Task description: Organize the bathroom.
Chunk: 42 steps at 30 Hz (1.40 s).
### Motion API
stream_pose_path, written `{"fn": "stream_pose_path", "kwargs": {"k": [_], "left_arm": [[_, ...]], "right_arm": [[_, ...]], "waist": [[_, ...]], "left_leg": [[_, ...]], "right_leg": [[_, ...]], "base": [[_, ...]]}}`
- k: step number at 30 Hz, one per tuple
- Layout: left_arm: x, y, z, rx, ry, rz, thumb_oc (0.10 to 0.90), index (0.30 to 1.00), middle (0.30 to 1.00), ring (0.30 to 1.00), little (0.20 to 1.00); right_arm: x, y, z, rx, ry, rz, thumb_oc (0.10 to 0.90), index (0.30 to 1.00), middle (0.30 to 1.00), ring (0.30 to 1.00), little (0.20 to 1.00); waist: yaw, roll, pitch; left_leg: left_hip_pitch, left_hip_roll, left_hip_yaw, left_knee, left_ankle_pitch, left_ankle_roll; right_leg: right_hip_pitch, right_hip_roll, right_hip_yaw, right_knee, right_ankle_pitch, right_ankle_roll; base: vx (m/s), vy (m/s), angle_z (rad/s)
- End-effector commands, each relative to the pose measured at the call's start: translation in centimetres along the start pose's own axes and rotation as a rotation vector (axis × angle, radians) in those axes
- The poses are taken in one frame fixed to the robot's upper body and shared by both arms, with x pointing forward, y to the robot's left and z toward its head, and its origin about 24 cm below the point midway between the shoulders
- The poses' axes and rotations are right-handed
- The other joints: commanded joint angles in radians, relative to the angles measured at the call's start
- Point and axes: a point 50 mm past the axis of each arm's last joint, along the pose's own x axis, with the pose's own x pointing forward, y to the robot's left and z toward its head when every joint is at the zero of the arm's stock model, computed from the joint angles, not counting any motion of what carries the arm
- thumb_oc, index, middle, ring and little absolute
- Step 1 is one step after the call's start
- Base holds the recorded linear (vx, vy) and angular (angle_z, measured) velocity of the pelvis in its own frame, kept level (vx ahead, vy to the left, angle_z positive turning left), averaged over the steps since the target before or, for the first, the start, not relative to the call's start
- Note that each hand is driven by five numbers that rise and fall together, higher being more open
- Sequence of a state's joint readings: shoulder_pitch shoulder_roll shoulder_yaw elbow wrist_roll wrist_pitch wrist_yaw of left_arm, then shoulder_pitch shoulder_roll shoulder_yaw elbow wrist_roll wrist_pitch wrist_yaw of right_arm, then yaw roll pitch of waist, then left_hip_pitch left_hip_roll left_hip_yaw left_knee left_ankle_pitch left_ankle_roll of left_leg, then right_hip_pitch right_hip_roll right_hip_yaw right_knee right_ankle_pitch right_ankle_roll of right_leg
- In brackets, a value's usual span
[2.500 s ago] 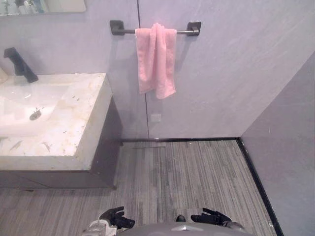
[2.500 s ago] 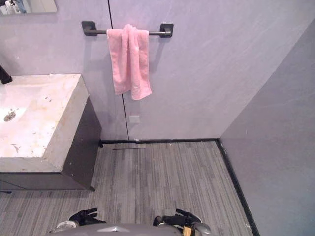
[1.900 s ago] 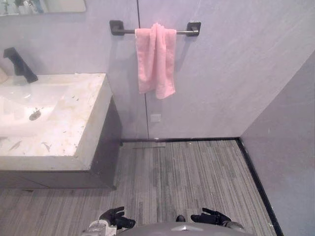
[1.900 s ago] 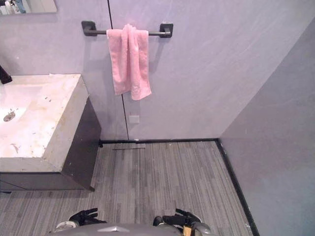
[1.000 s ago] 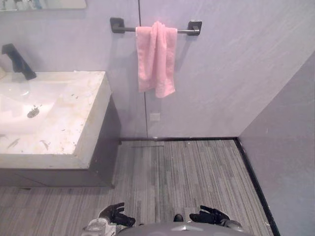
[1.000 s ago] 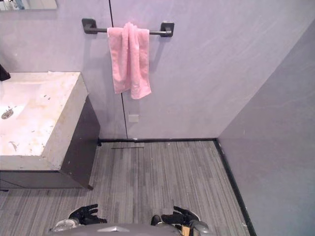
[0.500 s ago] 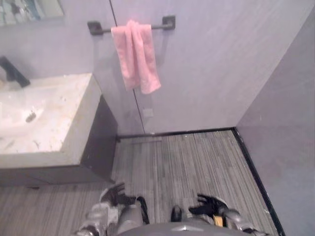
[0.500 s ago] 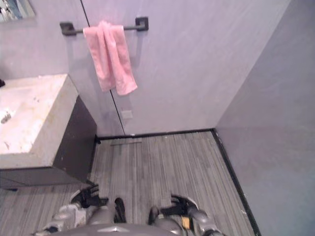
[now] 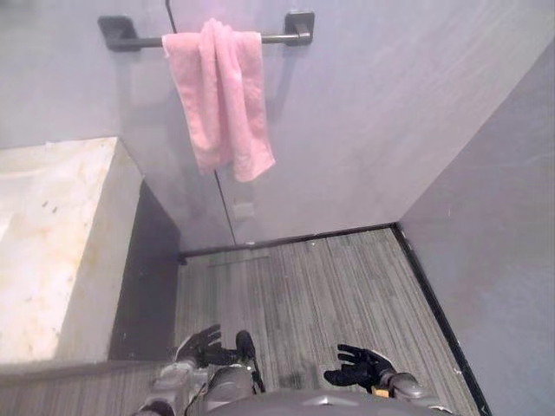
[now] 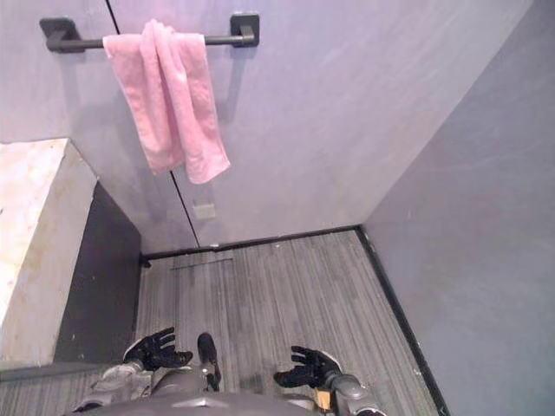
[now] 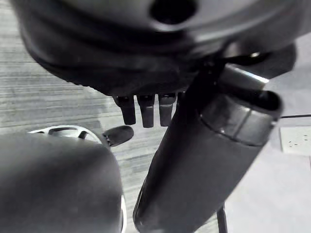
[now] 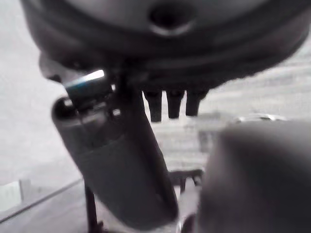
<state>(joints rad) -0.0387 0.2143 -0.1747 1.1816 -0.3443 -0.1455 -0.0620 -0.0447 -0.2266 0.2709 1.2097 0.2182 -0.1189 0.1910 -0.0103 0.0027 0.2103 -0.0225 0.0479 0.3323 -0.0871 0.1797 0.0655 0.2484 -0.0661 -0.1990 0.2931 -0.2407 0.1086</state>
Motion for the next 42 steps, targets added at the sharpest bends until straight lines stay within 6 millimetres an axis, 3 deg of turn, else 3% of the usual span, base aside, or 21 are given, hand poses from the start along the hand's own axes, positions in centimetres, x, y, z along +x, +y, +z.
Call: {"fn": "stream_pose_path", "kwargs": {"k": [1, 3, 5, 8, 13, 17, 18, 21, 22, 24, 25, 28, 29, 30, 31, 33, 34, 37, 39, 41, 42], "left_arm": [[-0.3, 0.0, -1.2, 0.068, 0.029, -0.002, 0.800, 0.900, 0.900, 0.900, 0.900], [-0.1, 0.3, 0.3, 0.104, -0.032, 0.001, 0.800, 0.900, 0.900, 0.900, 0.900], [0.3, -0.4, 2.0, 0.074, -0.066, 0.017, 0.800, 0.900, 0.900, 0.900, 0.900], [0.2, -0.7, 1.4, 0.026, -0.077, 0.013, 0.800, 0.900, 0.900, 0.900, 0.900], [-0.2, -1.2, -0.4, 0.037, -0.056, 0.013, 0.800, 0.900, 0.900, 0.900, 0.900], [-0.2, -1.0, -0.3, 0.075, -0.065, 0.009, 0.800, 0.900, 0.900, 0.900, 0.900], [-0.2, -0.9, 0.0, 0.087, -0.077, 0.001, 0.800, 0.900, 0.900, 0.900, 0.900], [0.0, -1.0, 1.1, 0.140, -0.118, -0.021, 0.800, 0.900, 0.900, 0.900, 0.900], [0.2, -1.4, 1.9, 0.172, -0.145, -0.045, 0.800, 0.900, 0.900, 0.900, 0.900], [0.3, -2.1, 2.9, 0.206, -0.178, -0.074, 0.800, 0.900, 0.900, 0.900, 0.900], [0.3, -2.1, 2.9, 0.207, -0.180, -0.077, 0.800, 0.900, 0.900, 0.900, 0.900], [0.3, -2.7, 3.5, 0.208, -0.205, -0.097, 0.800, 0.900, 0.900, 0.900, 0.900], [0.3, -2.9, 3.8, 0.205, -0.223, -0.104, 0.800, 0.900, 0.900, 0.900, 0.900], [0.2, -3.0, 3.8, 0.205, -0.228, -0.107, 0.800, 0.900, 0.900, 0.900, 0.900], [0.1, -3.1, 4.0, 0.200, -0.250, -0.117, 0.800, 0.900, 0.900, 0.900, 0.900], [-0.1, -3.0, 4.8, 0.203, -0.296, -0.118, 0.800, 0.900, 0.900, 0.900, 0.900], [-0.3, -3.4, 6.2, 0.193, -0.355, -0.130, 0.800, 0.900, 0.900, 0.900, 0.900], [-0.7, -3.8, 8.2, 0.154, -0.445, -0.121, 0.800, 0.900, 0.900, 0.900, 0.900], [-2.2, -4.0, 11.6, 0.107, -0.632, -0.047, 0.800, 0.900, 0.900, 0.900, 0.900], [-2.7, -3.9, 12.5, 0.093, -0.689, -0.024, 0.800, 0.900, 0.900, 0.900, 0.900], [-4.3, -3.3, 14.6, 0.046, -0.826, 0.066, 0.800, 0.900, 0.900, 0.900, 0.900]], "right_arm": [[-0.1, -0.8, 1.7, -0.078, -0.115, -0.033, 0.800, 0.900, 0.900, 0.900, 0.900], [0.0, -0.2, 3.4, 0.036, -0.215, -0.040, 0.800, 0.900, 0.900, 0.900, 0.900], [-0.1, -0.3, 3.9, 0.030, -0.234, -0.055, 0.800, 0.900, 0.900, 0.900, 0.900], [0.0, -1.1, 4.3, -0.020, -0.223, -0.078, 0.800, 0.900, 0.900, 0.900, 0.900], [0.0, -1.2, 3.9, -0.048, -0.209, -0.118, 0.800, 0.900, 0.900, 0.900, 0.900], [0.0, -0.6, 3.6, -0.029, -0.227, -0.127, 0.800, 0.900, 0.900, 0.900, 0.900], [0.0, -0.4, 3.6, 0.017, -0.238, -0.127, 0.800, 0.900, 0.900, 0.900, 0.900], [0.0, -0.1, 4.0, 0.031, -0.262, -0.127, 0.800, 0.900, 0.900, 0.900, 0.900], [-0.1, -0.1, 4.2, 0.047, -0.281, -0.129, 0.800, 0.900, 0.900, 0.900, 0.900], [-0.2, -0.3, 4.6, 0.074, -0.312, -0.150, 0.800, 0.900, 0.900, 0.900, 0.900], [-0.2, -0.3, 4.6, 0.078, -0.315, -0.152, 0.800, 0.900, 0.900, 0.900, 0.900], [-0.2, -0.3, 4.9, 0.091, -0.344, -0.172, 0.800, 0.900, 0.900, 0.900, 0.900], [-0.3, -0.2, 5.0, 0.080, -0.359, -0.183, 0.800, 0.900, 0.900, 0.900, 0.900], [-0.4, -0.2, 5.0, 0.082, -0.363, -0.185, 0.800, 0.900, 0.900, 0.900, 0.900], [-0.5, -0.3, 5.1, 0.089, -0.381, -0.198, 0.800, 0.900, 0.900, 0.900, 0.900], [-0.7, -0.4, 5.7, 0.083, -0.416, -0.211, 0.800, 0.900, 0.900, 0.900, 0.900], [-1.0, -0.6, 6.6, 0.085, -0.461, -0.235, 0.800, 0.900, 0.900, 0.900, 0.900], [-1.7, -0.9, 8.1, 0.051, -0.545, -0.282, 0.800, 0.900, 0.900, 0.900, 0.900], [-3.4, -1.1, 11.1, 0.036, -0.710, -0.351, 0.800, 0.900, 0.900, 0.900, 0.900], [-4.2, -1.1, 12.0, 0.026, -0.784, -0.374, 0.800, 0.900, 0.900, 0.900, 0.900], [-6.1, -1.1, 13.9, 0.019, -0.929, -0.421, 0.800, 0.900, 0.900, 0.900, 0.900]], "waist": [[0.013, 0.039, -0.054], [0.012, 0.023, -0.028], [0.007, 0.019, -0.008], [-0.002, 0.037, 0.011], [0.024, 0.003, -0.028], [0.021, -0.012, -0.064], [0.013, -0.013, -0.072], [-0.003, -0.009, -0.070], [-0.016, 0.008, -0.058], [-0.030, 0.018, -0.042], [-0.031, 0.017, -0.040], [-0.038, -0.005, -0.036], [-0.045, -0.024, -0.036], [-0.049, -0.030, -0.034], [-0.062, -0.041, -0.029], [-0.066, -0.041, -0.023], [-0.080, -0.042, -0.022], [-0.085, -0.045, -0.033], [-0.088, -0.048, -0.046], [-0.087, -0.052, -0.053], [-0.085, -0.055, -0.056]], "left_leg": [[-0.046, 0.005, -0.100, 0.077, -0.095, -0.142], [-0.121, 0.003, -0.141, 0.181, -0.121, -0.132], [-0.143, -0.010, -0.150, 0.164, -0.078, -0.138], [-0.084, 0.005, -0.126, 0.098, -0.071, -0.147], [-0.045, -0.025, -0.123, 0.077, -0.113, -0.124], [0.021, -0.033, -0.105, 0.028, -0.144, -0.099], [0.040, -0.031, -0.097, 0.021, -0.158, -0.088], [0.053, -0.031, -0.093, 0.019, -0.175, -0.065], [0.063, -0.022, -0.100, 0.019, -0.187, -0.050], [0.074, -0.021, -0.127, 0.015, -0.198, -0.047], [0.077, -0.022, -0.130, 0.014, -0.199, -0.048], [0.107, -0.033, -0.130, 0.007, -0.208, -0.071], [0.126, -0.047, -0.117, 0.002, -0.225, -0.078], [0.134, -0.051, -0.112, 0.000, -0.234, -0.079], [0.157, -0.061, -0.104, 0.000, -0.260, -0.074], [0.167, -0.056, -0.096, 0.001, -0.263, -0.067], [0.174, -0.057, -0.099, 0.004, -0.269, -0.062], [0.176, -0.060, -0.104, 0.018, -0.275, -0.058], [0.177, -0.063, -0.099, 0.067, -0.299, -0.059], [0.166, -0.068, -0.103, 0.081, -0.299, -0.061], [0.159, -0.073, -0.105, 0.122, -0.322, -0.059]], "right_leg": [[-0.118, -0.036, -0.054, -0.211, 0.141, 0.026], [-0.135, -0.024, -0.039, -0.186, 0.128, 0.011], [-0.186, -0.030, -0.047, -0.205, 0.199, 0.020], [-0.187, -0.015, -0.053, -0.243, 0.201, 0.009], [-0.120, -0.012, -0.113, -0.314, 0.192, -0.003], [-0.128, -0.014, -0.134, -0.262, 0.163, 0.009], [-0.150, -0.016, -0.129, -0.196, 0.138, 0.017], [-0.222, -0.027, -0.100, -0.037, 0.144, 0.039], [-0.308, -0.042, -0.074, 0.137, 0.158, 0.052], [-0.377, -0.054, -0.048, 0.229, 0.179, 0.055], [-0.378, -0.057, -0.051, 0.220, 0.182, 0.055], [-0.353, -0.080, -0.102, -0.045, 0.208, 0.060], [-0.347, -0.092, -0.132, -0.190, 0.273, 0.080], [-0.355, -0.095, -0.137, -0.220, 0.303, 0.089], [-0.386, -0.101, -0.137, -0.249, 0.364, 0.101], [-0.396, -0.099, -0.128, -0.221, 0.355, 0.096], [-0.385, -0.068, -0.088, -0.241, 0.343, 0.081], [-0.354, -0.054, -0.087, -0.264, 0.335, 0.066], [-0.306, -0.036, -0.079, -0.293, 0.321, 0.047], [-0.301, -0.036, -0.075, -0.300, 0.321, 0.043], [-0.277, -0.029, -0.069, -0.309, 0.312, 0.036]], "base": [[-0.02, -0.158, 0.21], [-0.12, -0.190, 0.36], [-0.08, -0.109, 0.92], [0.04, 0.055, 0.19], [0.13, 0.089, -0.08], [0.17, 0.058, 0.12], [0.15, 0.068, 0.07], [0.11, 0.095, 0.03], [0.09, 0.106, -0.12], [0.15, 0.074, 0.08], [0.24, -0.015, 0.48], [0.26, -0.105, 0.35], [0.30, -0.154, 0.11], [0.35, -0.174, 0.03], [0.22, -0.106, -0.02], [0.19, -0.113, 0.00], [0.19, -0.141, 0.19], [0.13, -0.089, 0.42], [0.15, -0.097, 0.41], [0.08, -0.078, -0.06], [0.08, -0.081, -0.18]]}}
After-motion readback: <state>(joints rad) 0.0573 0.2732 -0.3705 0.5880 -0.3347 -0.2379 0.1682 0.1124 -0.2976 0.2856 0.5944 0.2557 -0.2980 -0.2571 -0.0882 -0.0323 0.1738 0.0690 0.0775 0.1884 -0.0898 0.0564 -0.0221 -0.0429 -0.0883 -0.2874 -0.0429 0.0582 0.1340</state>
